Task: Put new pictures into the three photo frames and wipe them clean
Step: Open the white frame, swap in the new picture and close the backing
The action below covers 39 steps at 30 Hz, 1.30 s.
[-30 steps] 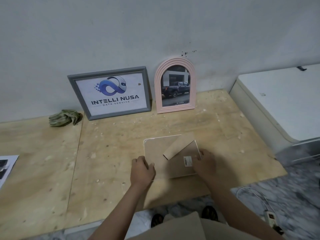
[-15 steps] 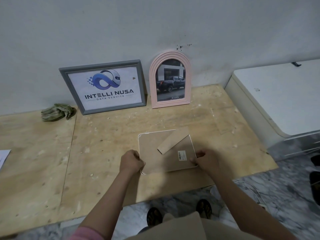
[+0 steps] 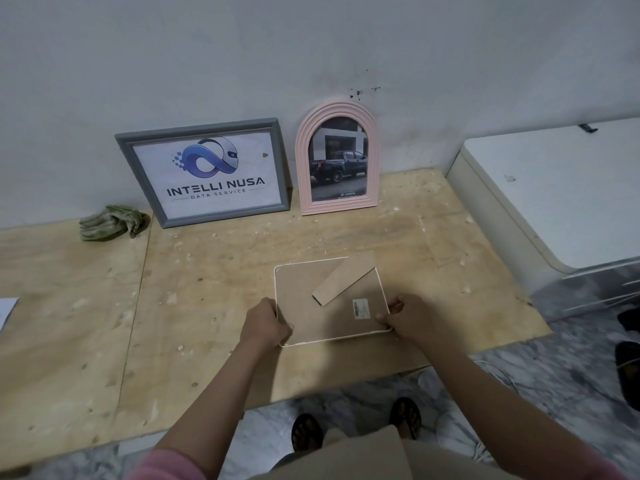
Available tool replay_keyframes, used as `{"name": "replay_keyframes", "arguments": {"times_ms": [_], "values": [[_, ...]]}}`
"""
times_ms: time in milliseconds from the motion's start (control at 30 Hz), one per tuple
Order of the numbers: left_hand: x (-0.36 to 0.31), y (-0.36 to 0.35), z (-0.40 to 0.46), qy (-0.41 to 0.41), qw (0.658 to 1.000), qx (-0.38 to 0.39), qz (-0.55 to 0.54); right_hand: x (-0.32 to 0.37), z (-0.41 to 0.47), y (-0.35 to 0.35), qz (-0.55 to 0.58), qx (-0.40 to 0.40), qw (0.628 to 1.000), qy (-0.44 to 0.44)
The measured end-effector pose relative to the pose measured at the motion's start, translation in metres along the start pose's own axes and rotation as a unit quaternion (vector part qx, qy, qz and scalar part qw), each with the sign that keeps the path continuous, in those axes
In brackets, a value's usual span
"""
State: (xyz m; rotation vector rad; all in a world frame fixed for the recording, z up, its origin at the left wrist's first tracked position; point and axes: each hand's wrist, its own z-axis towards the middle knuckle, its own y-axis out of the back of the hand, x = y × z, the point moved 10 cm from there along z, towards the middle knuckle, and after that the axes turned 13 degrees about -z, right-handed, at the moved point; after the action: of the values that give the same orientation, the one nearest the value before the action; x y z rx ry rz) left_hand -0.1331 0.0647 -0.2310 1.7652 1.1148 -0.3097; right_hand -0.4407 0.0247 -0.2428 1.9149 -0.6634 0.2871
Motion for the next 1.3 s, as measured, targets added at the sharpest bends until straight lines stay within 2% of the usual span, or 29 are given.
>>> {"name": "replay_keyframes", "arguments": {"times_ms": [67, 133, 200, 333, 400, 533, 900, 1100, 1300], "values": [[-0.006, -0.001, -0.002, -0.011, 0.999, 0.005, 0.05, 0.012, 0.0, 0.005, -0.038, -0.028, 0.998, 0.03], [-0.022, 0.001, -0.004, -0.056, 0.989, -0.011, 0.137, 0.033, -0.002, 0.009, -0.086, -0.088, 0.989, 0.086], [-0.037, -0.005, -0.002, -0.102, 0.974, 0.0, 0.203, 0.055, -0.002, 0.003, -0.152, -0.114, 0.972, 0.137], [-0.044, -0.021, 0.005, -0.115, 0.955, 0.069, 0.265, 0.09, 0.0, -0.012, -0.31, -0.105, 0.926, 0.187], [-0.039, -0.028, 0.006, -0.111, 0.944, 0.098, 0.296, 0.094, 0.007, -0.019, -0.342, -0.077, 0.918, 0.187], [-0.039, -0.028, 0.007, -0.12, 0.929, 0.093, 0.338, 0.084, 0.018, -0.033, -0.366, -0.036, 0.911, 0.188], [-0.042, -0.03, 0.014, -0.155, 0.905, 0.088, 0.386, 0.074, 0.018, -0.044, -0.305, -0.086, 0.928, 0.196], [-0.033, -0.035, 0.016, -0.138, 0.912, 0.106, 0.371, 0.075, 0.019, -0.045, -0.291, -0.099, 0.929, 0.207], [-0.021, -0.039, 0.012, -0.114, 0.926, 0.121, 0.338, 0.073, 0.022, -0.048, -0.31, -0.068, 0.927, 0.199]]}}
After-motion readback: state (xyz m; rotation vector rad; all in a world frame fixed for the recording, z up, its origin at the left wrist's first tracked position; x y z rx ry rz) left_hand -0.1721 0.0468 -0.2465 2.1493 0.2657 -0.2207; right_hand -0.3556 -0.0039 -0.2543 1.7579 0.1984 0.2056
